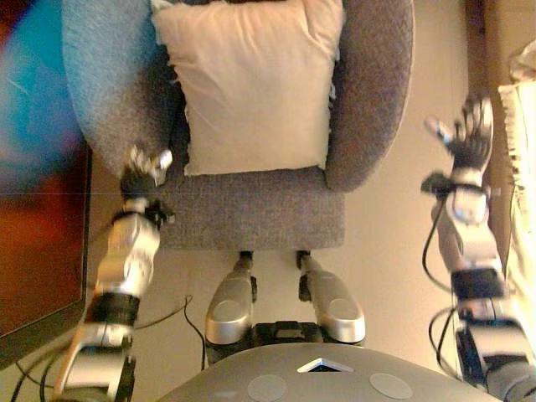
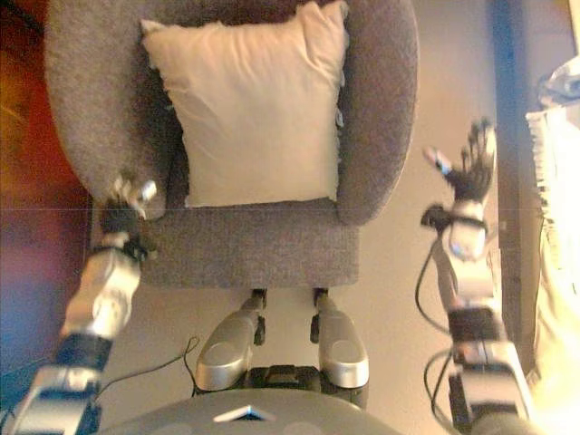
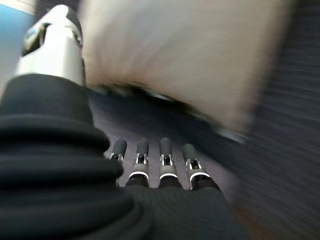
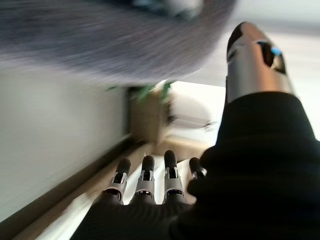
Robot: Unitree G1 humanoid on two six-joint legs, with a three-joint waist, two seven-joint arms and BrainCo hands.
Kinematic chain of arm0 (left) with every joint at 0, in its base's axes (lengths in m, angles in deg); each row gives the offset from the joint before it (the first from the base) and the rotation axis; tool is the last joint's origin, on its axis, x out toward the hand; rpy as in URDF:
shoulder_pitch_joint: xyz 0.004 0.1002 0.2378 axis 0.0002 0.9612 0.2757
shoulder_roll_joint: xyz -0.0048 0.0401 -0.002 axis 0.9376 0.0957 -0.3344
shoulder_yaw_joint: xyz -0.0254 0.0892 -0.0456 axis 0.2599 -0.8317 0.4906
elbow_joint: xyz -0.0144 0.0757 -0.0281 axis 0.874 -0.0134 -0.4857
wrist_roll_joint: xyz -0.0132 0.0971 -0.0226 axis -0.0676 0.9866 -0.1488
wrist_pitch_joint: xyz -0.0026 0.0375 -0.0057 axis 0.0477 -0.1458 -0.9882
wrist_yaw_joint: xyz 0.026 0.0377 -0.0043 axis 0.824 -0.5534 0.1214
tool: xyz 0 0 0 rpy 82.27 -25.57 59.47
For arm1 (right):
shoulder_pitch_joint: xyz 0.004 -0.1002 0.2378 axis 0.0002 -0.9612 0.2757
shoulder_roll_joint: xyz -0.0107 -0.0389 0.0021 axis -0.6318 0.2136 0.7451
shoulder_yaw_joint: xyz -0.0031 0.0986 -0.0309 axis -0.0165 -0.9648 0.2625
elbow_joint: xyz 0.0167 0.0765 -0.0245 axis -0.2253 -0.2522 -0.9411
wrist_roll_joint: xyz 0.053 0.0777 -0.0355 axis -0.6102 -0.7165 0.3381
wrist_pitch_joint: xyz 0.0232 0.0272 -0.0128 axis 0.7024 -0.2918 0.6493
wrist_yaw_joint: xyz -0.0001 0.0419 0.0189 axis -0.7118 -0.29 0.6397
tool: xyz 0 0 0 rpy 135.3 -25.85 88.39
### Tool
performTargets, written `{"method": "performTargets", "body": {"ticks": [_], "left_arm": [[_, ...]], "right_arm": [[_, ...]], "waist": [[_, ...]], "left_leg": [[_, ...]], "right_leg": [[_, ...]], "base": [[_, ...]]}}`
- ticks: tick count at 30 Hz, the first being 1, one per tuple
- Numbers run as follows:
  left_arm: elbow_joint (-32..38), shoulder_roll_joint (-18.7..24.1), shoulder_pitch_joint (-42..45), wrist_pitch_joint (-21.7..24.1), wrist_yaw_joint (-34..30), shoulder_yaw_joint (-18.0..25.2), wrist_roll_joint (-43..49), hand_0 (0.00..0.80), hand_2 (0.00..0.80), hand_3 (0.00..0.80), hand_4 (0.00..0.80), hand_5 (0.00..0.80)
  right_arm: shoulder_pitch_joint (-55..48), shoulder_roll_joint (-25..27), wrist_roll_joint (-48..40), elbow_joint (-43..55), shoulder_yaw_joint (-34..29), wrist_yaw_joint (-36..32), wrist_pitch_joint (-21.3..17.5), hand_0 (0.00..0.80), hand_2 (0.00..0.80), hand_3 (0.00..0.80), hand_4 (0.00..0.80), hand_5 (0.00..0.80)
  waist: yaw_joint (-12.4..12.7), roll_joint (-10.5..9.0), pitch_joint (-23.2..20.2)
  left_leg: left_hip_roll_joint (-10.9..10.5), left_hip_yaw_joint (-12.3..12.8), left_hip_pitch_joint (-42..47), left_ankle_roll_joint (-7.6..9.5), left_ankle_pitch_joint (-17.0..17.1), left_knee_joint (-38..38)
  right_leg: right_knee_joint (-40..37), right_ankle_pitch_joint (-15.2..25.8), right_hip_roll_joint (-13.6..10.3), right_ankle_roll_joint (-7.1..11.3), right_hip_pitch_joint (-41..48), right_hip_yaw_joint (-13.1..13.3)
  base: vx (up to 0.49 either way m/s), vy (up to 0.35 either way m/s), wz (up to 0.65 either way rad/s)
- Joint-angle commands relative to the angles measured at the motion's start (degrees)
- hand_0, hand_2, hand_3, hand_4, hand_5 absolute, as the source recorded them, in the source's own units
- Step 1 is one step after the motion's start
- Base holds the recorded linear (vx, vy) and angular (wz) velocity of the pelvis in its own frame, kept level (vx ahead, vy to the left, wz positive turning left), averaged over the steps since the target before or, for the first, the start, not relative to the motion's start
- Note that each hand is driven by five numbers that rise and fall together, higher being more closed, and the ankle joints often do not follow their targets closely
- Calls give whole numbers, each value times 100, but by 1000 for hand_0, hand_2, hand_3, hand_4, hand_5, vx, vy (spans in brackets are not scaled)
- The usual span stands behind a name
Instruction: Pick up the cushion and take it to the sofa
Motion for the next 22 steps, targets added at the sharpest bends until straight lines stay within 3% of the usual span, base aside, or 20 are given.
{"method": "performTargets", "body": {"ticks": [1, 5, 8, 11, 15, 16, 22], "left_arm": [[-190, 11, 642, -498, -865, -324, 688, 0, 0, 0, 0, 0], [-916, -204, 804, -683, -876, -779, 958, 0, 0, 0, 0, 0], [-2155, -466, 505, -612, -612, -1208, 1291, 0, 0, 0, 0, 0], [-3817, -864, 70, -628, -568, -1276, 1438, 0, 0, 0, 0, 0], [-5533, -1168, -472, -659, -440, -1276, 1618, 0, 0, 0, 0, 0], [-5652, -1186, -534, -737, -405, -1252, 1505, 0, 0, 0, 0, 0], [-6251, -1337, -764, -841, -381, -973, 1509, 0, 0, 0, 0, 0]], "right_arm": [[-725, -88, 323, -200, 139, -346, 277, 0, 0, 0, 0, 0], [-920, -325, 579, -1021, 717, -729, 988, 0, 0, 0, 0, 0], [-738, -636, 140, -2303, 1196, -1014, 1428, 0, 0, 0, 0, 0], [-469, -937, 1172, -3847, 1664, -1241, 1275, 0, 0, 0, 0, 0], [-258, -1173, 1892, -5018, 2135, -1348, 1524, 0, 0, 0, 0, 0], [-241, -1187, 1872, -5091, 2160, -1390, 1650, 0, 0, 0, 0, 0], [-303, -1307, 2030, -5799, 2029, -1328, 1294, 0, 0, 0, 0, 0]], "waist": [[98, -117, -1147], [86, -192, -1325], [105, -260, -1456], [120, -302, -1563], [69, -317, -1674], [50, -317, -1683], [-124, -275, -1839]], "left_leg": [[-190, 217, 161, 121, -1000, 678], [-167, 235, 449, 137, -1025, 606], [-140, 250, 629, 152, -1073, 572], [-129, 280, 707, 164, -1140, 618], [-109, 341, 739, 159, -1231, 715], [-105, 347, 750, 161, -1245, 726], [-82, 468, 1016, 201, -1375, 614]], "right_leg": [[233, -802, -89, 247, 357, -212], [215, -842, -31, 244, 610, -194], [201, -901, 30, 207, 803, -164], [167, -921, 53, 183, 916, -129], [146, -948, 43, 162, 981, -81], [141, -953, 43, 153, 993, -62], [126, -1032, 60, 145, 1124, 98]], "base": [[80, -38, 2], [44, -38, 0], [47, -58, -1], [26, -38, -2], [-11, 6, -8], [-1, 32, -24], [51, 39, -17]]}}
